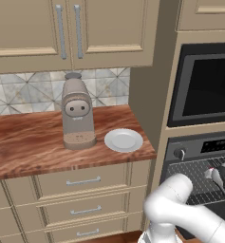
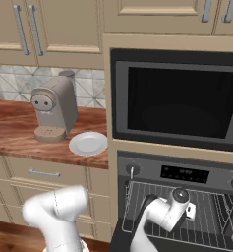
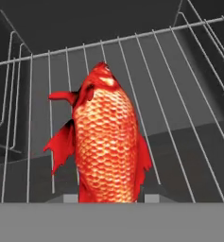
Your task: Take the fish from the oven and place it on the plate on the counter.
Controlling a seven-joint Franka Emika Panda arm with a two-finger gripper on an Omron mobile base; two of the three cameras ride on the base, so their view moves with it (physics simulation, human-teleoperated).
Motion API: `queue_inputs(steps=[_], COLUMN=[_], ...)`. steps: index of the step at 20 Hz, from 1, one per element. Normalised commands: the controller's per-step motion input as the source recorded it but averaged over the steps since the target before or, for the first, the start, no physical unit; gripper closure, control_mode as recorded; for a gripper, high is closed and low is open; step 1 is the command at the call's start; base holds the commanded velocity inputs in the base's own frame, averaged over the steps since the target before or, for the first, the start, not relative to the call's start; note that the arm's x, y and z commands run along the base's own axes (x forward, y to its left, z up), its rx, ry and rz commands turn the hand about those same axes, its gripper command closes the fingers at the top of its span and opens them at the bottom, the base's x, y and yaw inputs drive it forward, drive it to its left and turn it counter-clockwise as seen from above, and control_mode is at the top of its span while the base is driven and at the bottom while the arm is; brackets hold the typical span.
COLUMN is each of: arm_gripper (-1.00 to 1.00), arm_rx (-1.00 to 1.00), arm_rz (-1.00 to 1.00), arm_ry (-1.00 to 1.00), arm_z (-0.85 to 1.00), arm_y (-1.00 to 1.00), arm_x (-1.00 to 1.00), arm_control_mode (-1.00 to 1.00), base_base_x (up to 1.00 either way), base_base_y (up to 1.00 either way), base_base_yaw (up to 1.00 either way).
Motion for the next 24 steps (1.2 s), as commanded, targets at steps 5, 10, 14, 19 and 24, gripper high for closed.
queue_inputs(steps=[5, 10, 14, 19, 24], arm_gripper=[1.0, 1.0, 1.0, 1.0, 1.0], arm_rx=[0.06, 0.04, 0.01, 0.0, -0.03], arm_rz=[0.0, 0.0, 0.0, 0.02, 0.04], arm_ry=[-0.06, -0.02, -0.04, -0.13, -0.11], arm_z=[0.91, 0.94, 0.88, 0.81, 0.87], arm_y=[0.09, 0.24, 0.36, 0.68, 0.98], arm_x=[-0.77, -0.92, -0.96, -0.64, -0.28], arm_control_mode=[-1.0, -1.0, -1.0, -1.0, -1.0], base_base_x=[0.0, 0.0, 0.0, 0.0, 0.0], base_base_y=[0.0, 0.0, 0.0, 0.0, 0.0], base_base_yaw=[0.0, 0.0, 0.0, 0.0, 0.0])
